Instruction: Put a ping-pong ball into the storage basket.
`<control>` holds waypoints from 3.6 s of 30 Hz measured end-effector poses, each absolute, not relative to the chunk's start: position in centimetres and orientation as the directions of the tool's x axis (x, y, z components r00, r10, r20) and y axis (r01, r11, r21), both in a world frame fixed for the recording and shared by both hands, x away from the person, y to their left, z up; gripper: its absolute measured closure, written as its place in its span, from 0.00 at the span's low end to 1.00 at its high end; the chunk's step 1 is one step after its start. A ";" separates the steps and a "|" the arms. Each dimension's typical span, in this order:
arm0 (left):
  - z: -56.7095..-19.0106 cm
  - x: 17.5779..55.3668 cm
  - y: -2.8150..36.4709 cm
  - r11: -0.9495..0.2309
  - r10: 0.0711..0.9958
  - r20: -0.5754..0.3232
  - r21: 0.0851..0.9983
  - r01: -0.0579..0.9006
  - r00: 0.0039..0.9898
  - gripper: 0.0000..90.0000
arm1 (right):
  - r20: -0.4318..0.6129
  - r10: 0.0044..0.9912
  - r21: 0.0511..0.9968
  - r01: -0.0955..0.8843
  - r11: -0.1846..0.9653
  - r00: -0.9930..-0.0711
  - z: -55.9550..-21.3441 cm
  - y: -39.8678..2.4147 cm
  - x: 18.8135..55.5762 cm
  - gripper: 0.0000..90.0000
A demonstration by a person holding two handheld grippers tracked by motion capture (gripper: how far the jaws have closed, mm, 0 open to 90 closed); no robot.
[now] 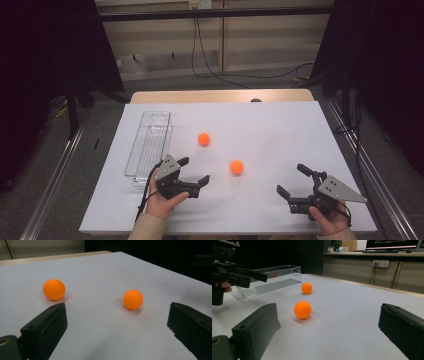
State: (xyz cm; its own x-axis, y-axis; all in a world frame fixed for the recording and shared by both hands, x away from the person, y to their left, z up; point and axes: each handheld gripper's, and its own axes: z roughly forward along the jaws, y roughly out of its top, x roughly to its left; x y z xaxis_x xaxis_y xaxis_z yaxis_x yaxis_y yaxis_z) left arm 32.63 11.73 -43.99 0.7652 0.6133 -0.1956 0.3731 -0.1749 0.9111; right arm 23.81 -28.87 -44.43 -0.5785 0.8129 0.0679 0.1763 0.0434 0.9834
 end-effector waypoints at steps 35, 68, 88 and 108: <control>-44.3 33.6 9.4 -0.213 0.589 -0.201 0.896 0.390 0.783 0.04 | 0.066 0.810 0.984 0.172 0.043 -0.582 -44.4 -28.8 23.8 0.02; -44.4 34.2 7.9 -0.243 0.583 -0.211 0.876 0.416 0.784 0.04 | 0.066 0.809 0.985 0.170 0.042 -0.584 -44.4 -28.8 23.8 0.02; -44.7 34.6 6.7 -0.264 0.576 -0.208 0.868 0.420 0.791 0.04 | 0.066 0.810 0.985 0.168 0.041 -0.583 -44.4 -28.9 23.8 0.02; -44.7 35.0 5.7 -0.279 0.569 -0.203 0.864 0.419 0.797 0.05 | 0.066 0.808 0.985 0.167 0.040 -0.585 -44.3 -28.9 23.8 0.02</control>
State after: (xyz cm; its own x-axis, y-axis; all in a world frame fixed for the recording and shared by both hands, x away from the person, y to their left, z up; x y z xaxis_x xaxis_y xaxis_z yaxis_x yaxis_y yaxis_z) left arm 34.96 5.71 -44.70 0.7968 0.5693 -0.2026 0.4189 -0.2789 0.8641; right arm 23.82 -28.88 -44.34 -0.5850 0.8083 0.0665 0.1668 0.0397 0.9852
